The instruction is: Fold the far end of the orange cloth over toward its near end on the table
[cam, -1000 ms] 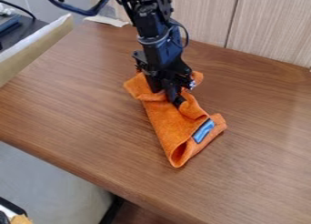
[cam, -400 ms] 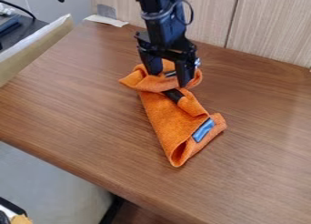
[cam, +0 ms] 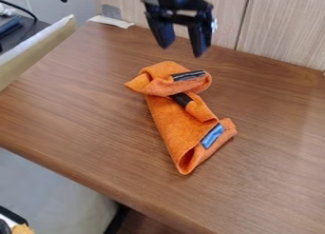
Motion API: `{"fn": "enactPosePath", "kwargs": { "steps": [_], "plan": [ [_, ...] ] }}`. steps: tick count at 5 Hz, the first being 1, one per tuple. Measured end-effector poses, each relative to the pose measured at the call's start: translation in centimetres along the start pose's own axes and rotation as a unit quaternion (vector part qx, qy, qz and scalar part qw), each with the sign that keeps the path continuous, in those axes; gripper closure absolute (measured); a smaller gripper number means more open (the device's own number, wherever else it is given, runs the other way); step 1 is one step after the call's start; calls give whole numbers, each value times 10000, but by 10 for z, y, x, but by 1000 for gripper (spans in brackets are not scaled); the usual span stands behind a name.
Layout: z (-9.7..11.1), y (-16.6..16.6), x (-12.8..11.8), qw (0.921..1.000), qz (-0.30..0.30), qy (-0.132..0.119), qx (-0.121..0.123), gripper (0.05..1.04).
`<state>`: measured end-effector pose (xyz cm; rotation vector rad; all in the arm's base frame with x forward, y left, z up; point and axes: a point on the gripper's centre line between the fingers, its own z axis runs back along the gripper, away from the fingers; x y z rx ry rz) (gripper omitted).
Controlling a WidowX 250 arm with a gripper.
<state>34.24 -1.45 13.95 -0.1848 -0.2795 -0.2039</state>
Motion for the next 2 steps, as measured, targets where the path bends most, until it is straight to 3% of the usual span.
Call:
{"fn": "enactPosePath", "kwargs": {
  "steps": [1, 2],
  "plan": [
    [17, 7, 0, 9997, 151, -68, -179, 82],
    [17, 9, 0, 9997, 142, -73, -172, 83]
  ]
}}
